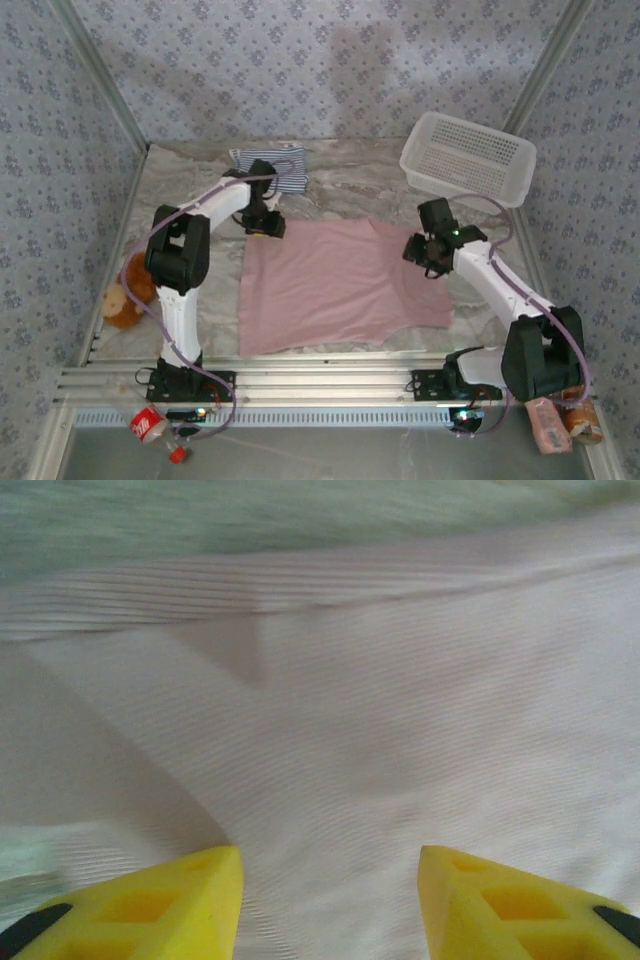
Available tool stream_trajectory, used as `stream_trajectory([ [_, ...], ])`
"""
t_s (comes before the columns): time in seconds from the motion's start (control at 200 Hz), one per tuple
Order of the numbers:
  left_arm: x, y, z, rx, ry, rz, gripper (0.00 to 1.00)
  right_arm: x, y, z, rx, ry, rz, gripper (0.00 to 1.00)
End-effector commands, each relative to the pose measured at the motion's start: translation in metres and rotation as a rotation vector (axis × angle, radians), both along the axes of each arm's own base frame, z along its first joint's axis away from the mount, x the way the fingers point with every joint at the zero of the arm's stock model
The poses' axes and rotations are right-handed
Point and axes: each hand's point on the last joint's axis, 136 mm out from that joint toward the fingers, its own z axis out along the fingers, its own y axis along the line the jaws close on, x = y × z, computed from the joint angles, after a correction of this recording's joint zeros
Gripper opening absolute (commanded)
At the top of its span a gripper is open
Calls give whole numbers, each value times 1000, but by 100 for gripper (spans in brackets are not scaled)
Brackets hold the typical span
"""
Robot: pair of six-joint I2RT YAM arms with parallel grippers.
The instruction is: Fold and stack the tank tops
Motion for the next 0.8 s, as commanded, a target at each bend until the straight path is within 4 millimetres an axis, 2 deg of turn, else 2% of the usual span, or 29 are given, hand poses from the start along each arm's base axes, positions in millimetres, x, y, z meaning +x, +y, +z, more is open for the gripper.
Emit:
stream_trajectory([
  [0.0, 15, 32, 28, 15, -61, 70, 49, 65, 34, 22, -6, -173, 260, 56],
  [0.1, 31, 46, 32, -8, -103, 139, 49, 97, 62, 16, 20, -176, 389, 55],
  [0.13, 37, 49, 31, -27, -117, 165, 49, 102, 68, 7, 18, -161, 421, 55],
  [0.14, 39, 50, 31, -33, -122, 174, 49, 109, 70, 13, 18, -178, 427, 55],
  [0.165, 43, 52, 29, -51, -127, 195, 49, 116, 73, 11, 18, -178, 444, 55],
  [0.295, 65, 53, 23, -148, -147, 255, 49, 138, 93, -14, 22, -139, 539, 53],
  [0.465, 80, 39, 14, -211, -123, 235, 47, 149, 109, -40, 63, -77, 574, 51],
  [0.66, 77, 35, -6, -213, -60, 210, 44, 150, 110, -64, 51, -5, 596, 49],
  [0.795, 73, 31, -9, -214, -40, 193, 40, 151, 112, -73, 62, 20, 586, 46],
])
